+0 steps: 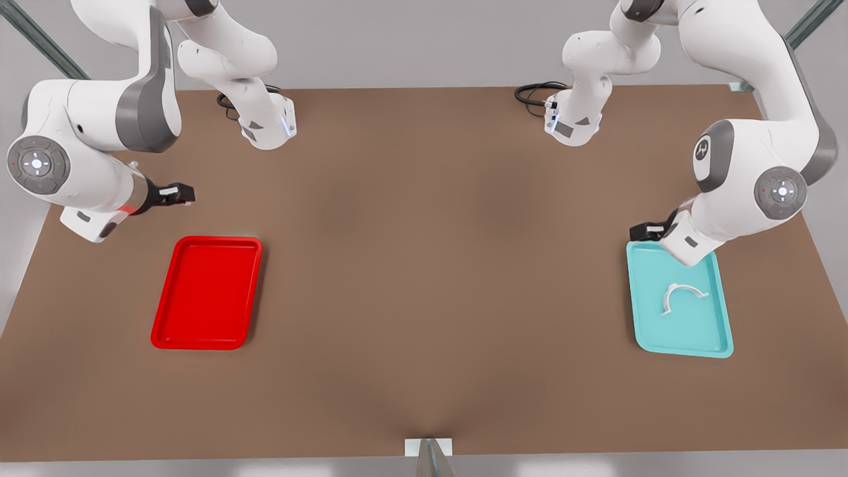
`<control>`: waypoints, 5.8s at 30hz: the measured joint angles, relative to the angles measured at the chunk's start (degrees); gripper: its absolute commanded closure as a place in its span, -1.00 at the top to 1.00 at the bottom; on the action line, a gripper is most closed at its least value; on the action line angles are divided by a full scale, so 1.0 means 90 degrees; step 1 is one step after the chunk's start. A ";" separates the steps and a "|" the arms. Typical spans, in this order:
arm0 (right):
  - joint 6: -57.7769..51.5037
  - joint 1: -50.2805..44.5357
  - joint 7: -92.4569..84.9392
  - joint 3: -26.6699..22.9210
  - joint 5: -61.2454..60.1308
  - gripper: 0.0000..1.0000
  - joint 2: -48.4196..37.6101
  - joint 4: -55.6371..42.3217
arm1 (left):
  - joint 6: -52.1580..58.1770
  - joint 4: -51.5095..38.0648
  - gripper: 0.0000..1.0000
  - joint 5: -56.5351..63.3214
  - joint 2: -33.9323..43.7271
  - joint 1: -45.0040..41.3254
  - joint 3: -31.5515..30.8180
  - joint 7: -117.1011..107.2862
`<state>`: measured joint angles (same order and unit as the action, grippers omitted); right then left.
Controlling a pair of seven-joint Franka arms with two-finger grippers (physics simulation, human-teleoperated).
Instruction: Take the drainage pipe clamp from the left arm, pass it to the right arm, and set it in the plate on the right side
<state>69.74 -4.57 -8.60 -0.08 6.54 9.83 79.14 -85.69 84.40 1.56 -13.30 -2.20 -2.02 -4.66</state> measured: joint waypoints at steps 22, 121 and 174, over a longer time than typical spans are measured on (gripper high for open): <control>0.0133 0.0073 -0.0170 -0.0032 -0.0284 1.00 0.0123 -0.0015 | -0.4077 0.0498 1.00 0.0016 -0.3096 0.1547 0.0319 0.1975; 0.0096 -0.0030 -0.0725 0.0002 -0.0604 1.00 0.0516 0.0096 | -0.3063 -0.3542 -0.57 -0.0311 -0.4341 -0.3101 -0.0862 -0.9921; 0.7351 -0.3162 -0.0670 0.0117 -0.2501 -0.57 0.2973 0.0773 | -0.3876 -0.3749 1.00 -0.0779 -0.4529 -0.3318 -0.0550 -1.6037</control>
<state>135.90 -33.02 -14.63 0.97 -15.97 36.58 86.09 -120.57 50.66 -5.44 -54.07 -32.06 -6.97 -149.00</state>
